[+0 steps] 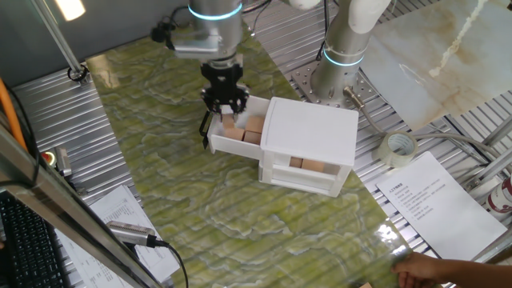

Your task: Take something out of a drawer

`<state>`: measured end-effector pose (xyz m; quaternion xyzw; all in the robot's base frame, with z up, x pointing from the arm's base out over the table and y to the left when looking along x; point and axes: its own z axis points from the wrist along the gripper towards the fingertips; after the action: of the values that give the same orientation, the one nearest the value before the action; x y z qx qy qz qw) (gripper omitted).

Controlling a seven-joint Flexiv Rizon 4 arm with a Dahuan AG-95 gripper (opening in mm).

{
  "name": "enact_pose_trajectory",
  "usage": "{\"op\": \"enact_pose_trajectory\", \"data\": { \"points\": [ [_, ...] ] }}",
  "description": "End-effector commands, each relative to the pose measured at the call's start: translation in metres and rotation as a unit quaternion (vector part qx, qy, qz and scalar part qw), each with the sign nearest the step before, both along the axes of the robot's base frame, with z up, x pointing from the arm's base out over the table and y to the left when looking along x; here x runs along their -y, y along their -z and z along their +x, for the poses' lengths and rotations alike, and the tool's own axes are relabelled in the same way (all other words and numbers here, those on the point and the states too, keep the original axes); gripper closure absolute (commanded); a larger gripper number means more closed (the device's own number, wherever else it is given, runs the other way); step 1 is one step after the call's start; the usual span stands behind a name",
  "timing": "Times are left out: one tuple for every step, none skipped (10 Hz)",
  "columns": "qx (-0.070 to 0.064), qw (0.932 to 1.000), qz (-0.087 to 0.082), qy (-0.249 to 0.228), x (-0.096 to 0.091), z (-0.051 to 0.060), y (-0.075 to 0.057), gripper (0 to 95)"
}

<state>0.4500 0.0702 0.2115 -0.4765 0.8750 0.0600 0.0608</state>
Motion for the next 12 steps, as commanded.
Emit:
{"op": "enact_pose_trajectory", "data": {
  "points": [
    [0.002,0.9998,-0.01,0.019,0.004,0.007,0.005,95.0],
    [0.001,0.9987,-0.043,0.028,0.003,0.007,0.005,95.0],
    [0.0,0.9972,-0.062,0.042,0.0,0.003,0.002,95.0],
    [-0.002,0.9965,-0.065,0.052,-0.002,0.001,0.0,95.0],
    [-0.005,0.9961,-0.064,0.06,-0.005,-0.002,-0.003,95.0],
    [-0.007,0.9967,-0.063,0.052,-0.007,-0.003,-0.004,95.0],
    [-0.007,0.997,-0.061,0.048,-0.009,-0.004,-0.005,95.0],
    [-0.011,0.9968,-0.06,0.051,-0.013,-0.008,-0.008,95.0],
    [-0.017,0.9966,-0.062,0.052,-0.015,-0.009,-0.01,95.0],
    [-0.024,0.9964,-0.061,0.053,-0.019,-0.011,-0.012,95.0],
    [-0.025,0.9958,-0.059,0.064,-0.023,-0.016,-0.014,95.0],
    [-0.025,0.9957,-0.057,0.068,-0.028,-0.018,-0.017,95.0]
  ]
}}
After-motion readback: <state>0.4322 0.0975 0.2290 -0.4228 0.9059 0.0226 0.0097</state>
